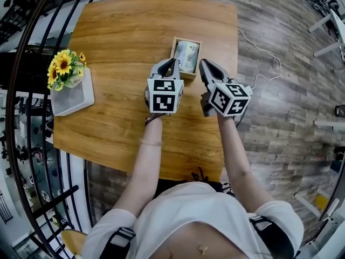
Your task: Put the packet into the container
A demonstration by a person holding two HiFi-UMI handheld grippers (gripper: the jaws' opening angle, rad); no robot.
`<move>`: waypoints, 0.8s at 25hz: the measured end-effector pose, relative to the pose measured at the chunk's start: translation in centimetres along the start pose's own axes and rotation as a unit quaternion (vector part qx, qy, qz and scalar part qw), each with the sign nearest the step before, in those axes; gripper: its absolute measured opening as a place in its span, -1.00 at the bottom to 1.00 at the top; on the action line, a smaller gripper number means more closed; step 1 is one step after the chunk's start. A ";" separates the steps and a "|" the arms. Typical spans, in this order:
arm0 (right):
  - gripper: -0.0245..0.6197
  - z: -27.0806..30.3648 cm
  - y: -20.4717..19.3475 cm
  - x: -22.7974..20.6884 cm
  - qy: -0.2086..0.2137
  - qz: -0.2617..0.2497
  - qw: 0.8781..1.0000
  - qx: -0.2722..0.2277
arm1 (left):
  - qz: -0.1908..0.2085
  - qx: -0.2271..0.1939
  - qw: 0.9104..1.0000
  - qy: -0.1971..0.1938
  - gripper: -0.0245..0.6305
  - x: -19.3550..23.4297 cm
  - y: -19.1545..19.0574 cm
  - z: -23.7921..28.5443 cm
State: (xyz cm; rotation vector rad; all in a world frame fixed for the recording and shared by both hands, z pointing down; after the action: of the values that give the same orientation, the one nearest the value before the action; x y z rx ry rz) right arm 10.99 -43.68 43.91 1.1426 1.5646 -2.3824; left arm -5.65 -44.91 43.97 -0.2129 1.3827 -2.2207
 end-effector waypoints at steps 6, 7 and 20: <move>-0.89 -1.0 -0.5 1.5 -0.002 0.005 1.000 -0.004 | -0.007 -0.017 1.000 -0.014 -0.90 -1.1 -0.4 -1.0; -0.89 -1.2 -0.6 1.7 -0.006 0.004 1.000 -0.007 | -0.009 -0.022 1.000 -0.016 -0.90 -1.3 -0.5 -1.2; -0.89 -4.9 -2.7 3.7 -0.022 -0.012 0.999 -0.044 | 0.003 -0.095 0.995 -0.032 -0.90 -3.9 -0.4 -5.2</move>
State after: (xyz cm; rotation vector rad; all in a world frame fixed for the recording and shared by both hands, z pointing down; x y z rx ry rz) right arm 9.80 -37.22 42.75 1.0525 1.6600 -2.3121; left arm -4.43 -38.68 42.45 -0.3428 1.5571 -2.0585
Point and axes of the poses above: the fingertips, and each gripper's own axes: z forward along the fingers, x to its left, y out of its top, the point moved 8 cm from there along -z, backward along the fingers, and after that the axes turned 11 degrees about z, right-handed, at the moved point
